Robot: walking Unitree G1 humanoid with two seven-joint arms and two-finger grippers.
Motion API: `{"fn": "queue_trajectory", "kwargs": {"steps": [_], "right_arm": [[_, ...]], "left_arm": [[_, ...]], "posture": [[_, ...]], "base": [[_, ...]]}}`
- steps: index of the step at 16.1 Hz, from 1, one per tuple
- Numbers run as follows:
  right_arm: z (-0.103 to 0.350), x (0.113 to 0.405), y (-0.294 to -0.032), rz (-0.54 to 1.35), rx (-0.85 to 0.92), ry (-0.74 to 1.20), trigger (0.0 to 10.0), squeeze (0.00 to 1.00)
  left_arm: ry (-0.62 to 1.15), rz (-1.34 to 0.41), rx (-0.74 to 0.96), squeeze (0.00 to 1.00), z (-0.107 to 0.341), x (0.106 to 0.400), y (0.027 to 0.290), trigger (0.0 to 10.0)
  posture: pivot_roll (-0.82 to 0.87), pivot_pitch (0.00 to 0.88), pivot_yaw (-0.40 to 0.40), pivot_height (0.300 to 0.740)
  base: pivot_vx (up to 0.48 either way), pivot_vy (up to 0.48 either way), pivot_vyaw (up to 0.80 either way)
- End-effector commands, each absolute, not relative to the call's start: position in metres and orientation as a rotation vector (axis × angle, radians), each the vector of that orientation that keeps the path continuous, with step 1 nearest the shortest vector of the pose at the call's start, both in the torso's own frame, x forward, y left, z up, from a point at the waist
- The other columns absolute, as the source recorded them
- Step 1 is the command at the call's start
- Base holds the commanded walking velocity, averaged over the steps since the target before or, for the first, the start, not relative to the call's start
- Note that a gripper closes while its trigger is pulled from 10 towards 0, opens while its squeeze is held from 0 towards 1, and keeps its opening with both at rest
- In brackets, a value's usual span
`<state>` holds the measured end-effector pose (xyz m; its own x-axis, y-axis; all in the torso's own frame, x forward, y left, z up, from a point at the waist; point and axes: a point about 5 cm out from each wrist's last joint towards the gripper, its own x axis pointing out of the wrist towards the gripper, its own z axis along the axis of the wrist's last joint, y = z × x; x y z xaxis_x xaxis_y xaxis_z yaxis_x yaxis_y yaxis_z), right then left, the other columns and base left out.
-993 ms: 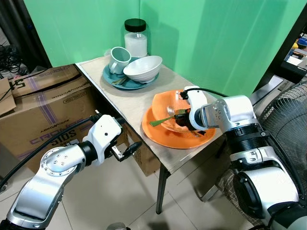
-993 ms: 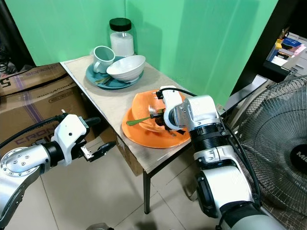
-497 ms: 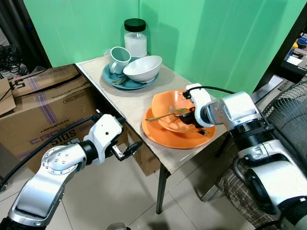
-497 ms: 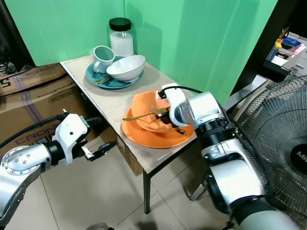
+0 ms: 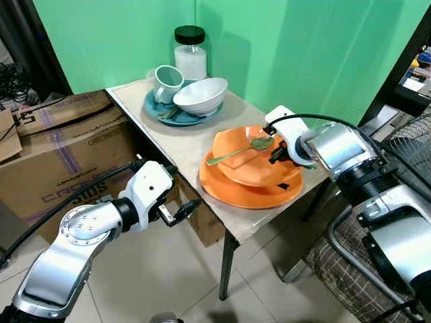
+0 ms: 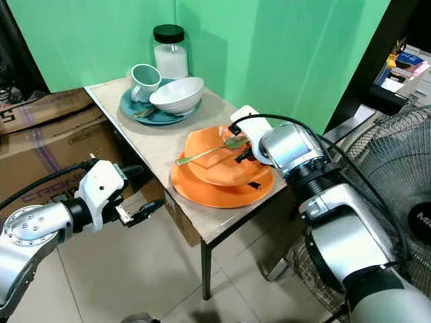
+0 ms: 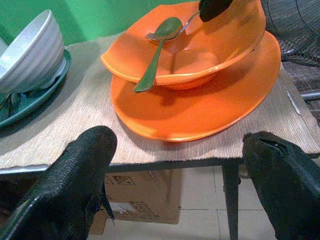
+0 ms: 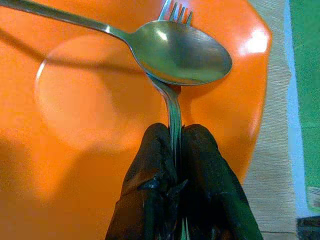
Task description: Setting the table
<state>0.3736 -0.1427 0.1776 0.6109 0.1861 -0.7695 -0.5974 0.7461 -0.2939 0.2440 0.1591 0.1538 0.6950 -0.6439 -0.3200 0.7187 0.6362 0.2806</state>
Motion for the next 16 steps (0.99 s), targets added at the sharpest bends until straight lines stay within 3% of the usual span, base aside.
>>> {"fn": "queue_trajectory", "kwargs": {"steps": [1, 5, 9, 16], "right_arm": [[0.192, 0.379, -0.144, 0.472, -0.627, 0.746, 0.0, 0.0], [0.189, 0.379, -0.15, 0.47, -0.734, 0.744, 0.0, 0.0], [0.188, 0.372, -0.15, 0.615, -0.847, 0.739, 0.0, 0.0], [0.205, 0.371, -0.172, 0.636, -1.051, 0.694, 0.0, 0.0]], "left_arm": [[0.196, -0.803, 0.414, 0.0, 0.153, 0.244, 0.156, 10.0], [0.197, -0.811, 0.413, 0.0, 0.153, 0.243, 0.155, 10.0], [0.2, -0.818, 0.416, 0.0, 0.153, 0.243, 0.155, 10.0], [0.202, -0.825, 0.418, 0.0, 0.153, 0.242, 0.155, 10.0]], "posture": [[0.08, 0.0, -0.011, 0.74], [0.08, 0.0, -0.006, 0.74], [0.08, 0.0, -0.007, 0.74], [0.08, 0.0, -0.007, 0.74]], "base": [[0.0, 0.0, 0.0], [0.0, 0.0, 0.0], [0.0, 0.0, 0.0], [0.0, 0.0, 0.0]]}}
